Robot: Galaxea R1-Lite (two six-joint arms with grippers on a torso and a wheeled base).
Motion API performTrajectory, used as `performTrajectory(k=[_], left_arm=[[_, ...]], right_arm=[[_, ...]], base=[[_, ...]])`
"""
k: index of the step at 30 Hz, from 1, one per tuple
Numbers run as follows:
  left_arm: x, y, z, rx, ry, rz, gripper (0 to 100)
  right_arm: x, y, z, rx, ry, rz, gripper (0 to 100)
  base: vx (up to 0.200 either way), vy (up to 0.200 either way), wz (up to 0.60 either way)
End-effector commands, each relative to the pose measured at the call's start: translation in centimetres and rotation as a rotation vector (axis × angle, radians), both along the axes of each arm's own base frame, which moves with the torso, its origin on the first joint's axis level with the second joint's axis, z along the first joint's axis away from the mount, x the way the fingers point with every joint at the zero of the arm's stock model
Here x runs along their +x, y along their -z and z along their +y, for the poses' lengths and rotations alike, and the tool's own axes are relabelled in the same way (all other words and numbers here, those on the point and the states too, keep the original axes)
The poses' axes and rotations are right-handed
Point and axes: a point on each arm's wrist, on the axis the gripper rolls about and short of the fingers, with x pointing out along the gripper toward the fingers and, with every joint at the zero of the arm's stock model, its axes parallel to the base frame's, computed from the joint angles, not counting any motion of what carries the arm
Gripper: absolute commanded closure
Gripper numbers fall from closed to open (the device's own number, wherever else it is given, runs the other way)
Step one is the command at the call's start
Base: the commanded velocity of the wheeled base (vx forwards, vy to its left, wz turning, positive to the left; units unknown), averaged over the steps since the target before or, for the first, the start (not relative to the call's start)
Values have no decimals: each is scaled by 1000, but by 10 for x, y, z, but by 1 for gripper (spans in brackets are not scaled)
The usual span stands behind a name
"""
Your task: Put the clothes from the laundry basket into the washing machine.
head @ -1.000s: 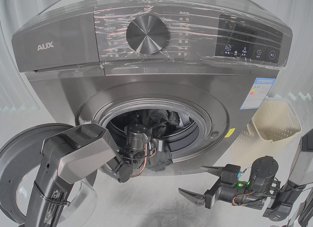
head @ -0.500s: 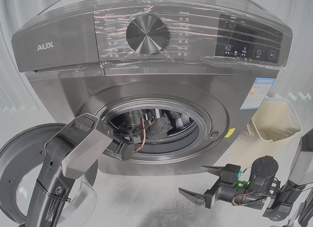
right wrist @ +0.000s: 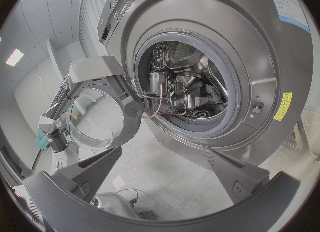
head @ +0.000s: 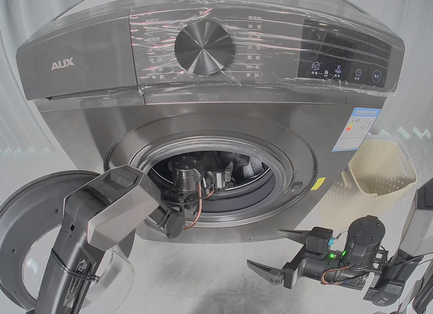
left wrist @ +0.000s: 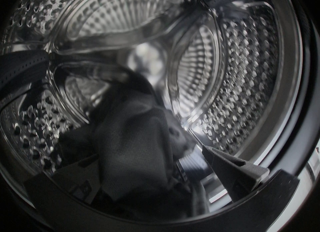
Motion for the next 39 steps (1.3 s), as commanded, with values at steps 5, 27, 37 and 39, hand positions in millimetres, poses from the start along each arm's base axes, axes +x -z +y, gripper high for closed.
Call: performTrajectory(k=[5,27,37,39], left_arm=[[-14,25,1,84,44,88,0],[28,0,-5,-26,-47,-90,100],[44,-10,-4,-81,-80,-160,100],[43,-10,-3,-79,-80,-156,100]], right_arm=[[0,0,0,1,-1,-1,0],[1,-1,1,5,-1,-5,0],[1,-1,1,5,-1,-5,0],[1,-1,1,4,-1,-4,0]], base=[[0,0,0],[0,0,0],[0,0,0],[0,0,0]])
